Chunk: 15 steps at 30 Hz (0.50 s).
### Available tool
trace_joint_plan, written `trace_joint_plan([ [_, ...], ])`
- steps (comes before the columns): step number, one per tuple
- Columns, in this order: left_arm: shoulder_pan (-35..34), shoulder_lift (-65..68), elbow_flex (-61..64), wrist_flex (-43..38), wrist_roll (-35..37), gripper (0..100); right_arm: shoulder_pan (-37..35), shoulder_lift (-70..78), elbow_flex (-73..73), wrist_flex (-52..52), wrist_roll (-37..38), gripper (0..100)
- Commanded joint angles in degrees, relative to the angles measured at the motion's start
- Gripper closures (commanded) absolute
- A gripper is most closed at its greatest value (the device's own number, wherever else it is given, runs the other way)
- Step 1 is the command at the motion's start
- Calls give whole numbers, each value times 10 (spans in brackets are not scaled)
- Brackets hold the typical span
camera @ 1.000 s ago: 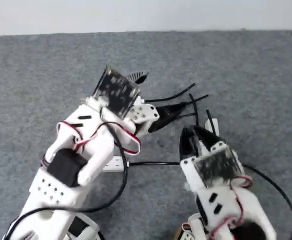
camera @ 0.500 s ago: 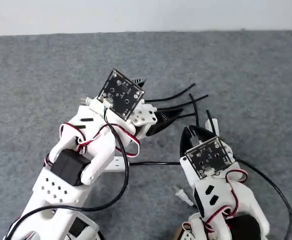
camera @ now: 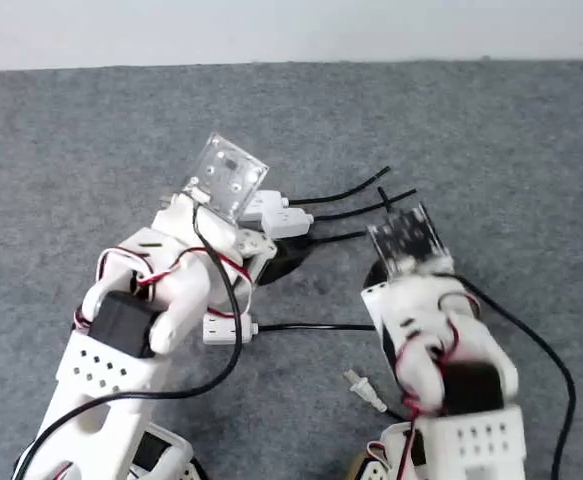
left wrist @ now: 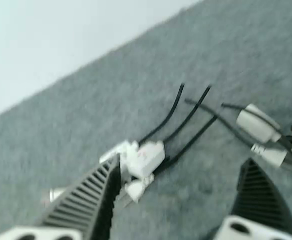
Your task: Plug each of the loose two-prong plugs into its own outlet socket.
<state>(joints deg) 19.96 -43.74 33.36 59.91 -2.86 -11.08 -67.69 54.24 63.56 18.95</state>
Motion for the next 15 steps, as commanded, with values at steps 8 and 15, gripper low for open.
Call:
trace_joint_plan([
  [8,-11,-11,51,11,-11,648,5,175,-77,156,72,946],
  [15,-11,-11,53,15,-11,648,-3,177,-77,247,79,935],
])
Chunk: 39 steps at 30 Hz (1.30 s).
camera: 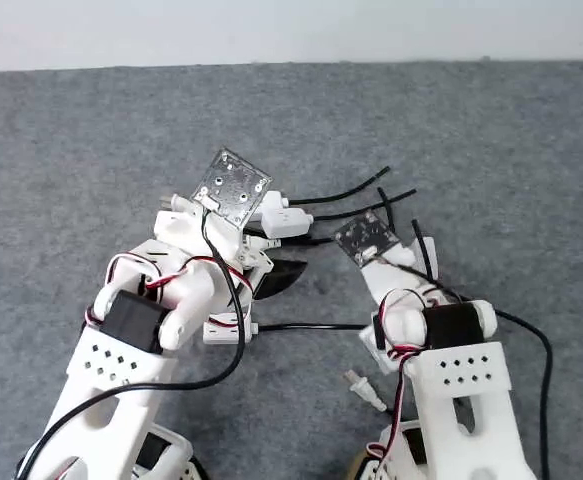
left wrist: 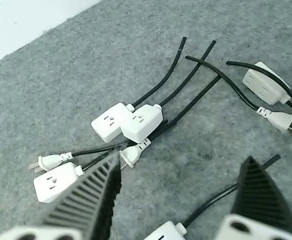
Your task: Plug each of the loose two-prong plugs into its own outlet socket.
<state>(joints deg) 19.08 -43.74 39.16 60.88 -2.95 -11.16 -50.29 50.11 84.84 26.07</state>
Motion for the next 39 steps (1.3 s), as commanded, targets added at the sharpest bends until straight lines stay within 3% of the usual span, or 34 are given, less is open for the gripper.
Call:
trace_joint_plan([
  [1,-3,-11,-1,5,-10,648,-10,3,-35,51,8,918],
  [5,-3,-11,9,2,-10,648,-59,3,-35,95,8,858],
  [12,-3,-11,10,2,-10,648,-126,9,-16,60,7,847],
  [30,-3,-10,25,-11,-10,648,-131,9,156,-92,8,845],
  [39,-3,-10,29,-11,-10,648,-133,10,158,-95,8,845],
])
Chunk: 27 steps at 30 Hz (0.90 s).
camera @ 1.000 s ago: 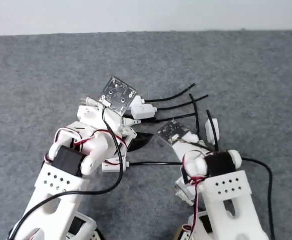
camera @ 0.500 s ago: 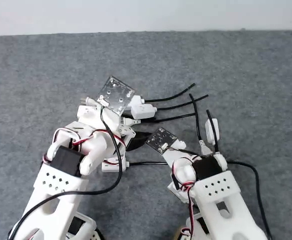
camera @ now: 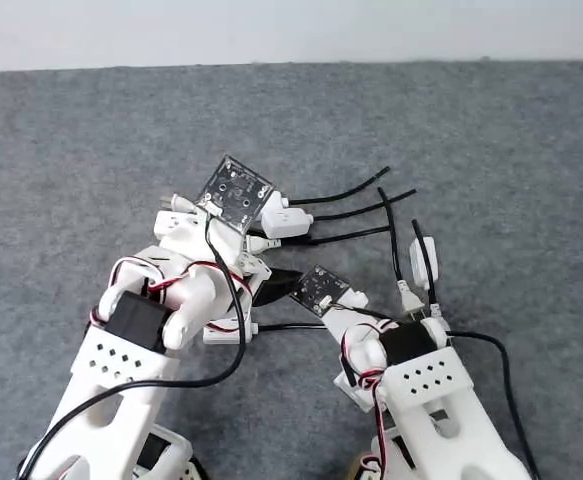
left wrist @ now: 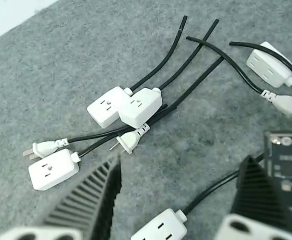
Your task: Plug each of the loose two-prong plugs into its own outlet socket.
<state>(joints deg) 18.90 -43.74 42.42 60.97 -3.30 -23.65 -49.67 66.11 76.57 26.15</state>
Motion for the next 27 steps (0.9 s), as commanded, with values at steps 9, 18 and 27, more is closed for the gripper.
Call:
trace_joint_plan([
  [9,-1,-10,-4,-11,-6,648,-69,4,11,-9,47,848],
  [18,-1,-10,-4,-11,-5,648,-70,4,23,-19,47,848],
  [27,-1,-10,-4,-11,-5,648,-69,4,46,-38,51,848],
])
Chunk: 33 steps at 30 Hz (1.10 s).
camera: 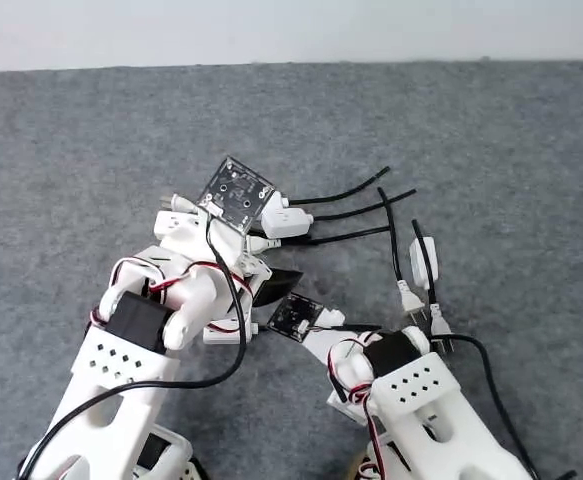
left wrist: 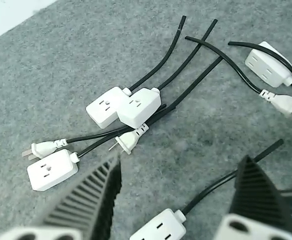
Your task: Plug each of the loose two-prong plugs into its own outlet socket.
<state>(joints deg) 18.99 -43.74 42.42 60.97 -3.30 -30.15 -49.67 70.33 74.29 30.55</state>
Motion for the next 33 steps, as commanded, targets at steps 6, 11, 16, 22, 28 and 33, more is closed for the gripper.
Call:
trace_joint_plan([
  [6,-2,-10,-4,-11,-5,648,-4,4,5,-18,7,849],
  [11,-2,-10,-3,-10,-5,648,-3,4,6,-19,7,869],
  [16,-2,-10,-3,-9,-5,648,-3,4,6,-19,8,925],
  [22,-2,-10,-3,-9,-5,648,24,4,9,-19,15,887],
  [28,-2,-10,-3,-9,-5,648,36,66,7,-32,41,887],
  [33,-2,-10,-3,-9,-5,648,36,195,-21,-54,44,888],
])
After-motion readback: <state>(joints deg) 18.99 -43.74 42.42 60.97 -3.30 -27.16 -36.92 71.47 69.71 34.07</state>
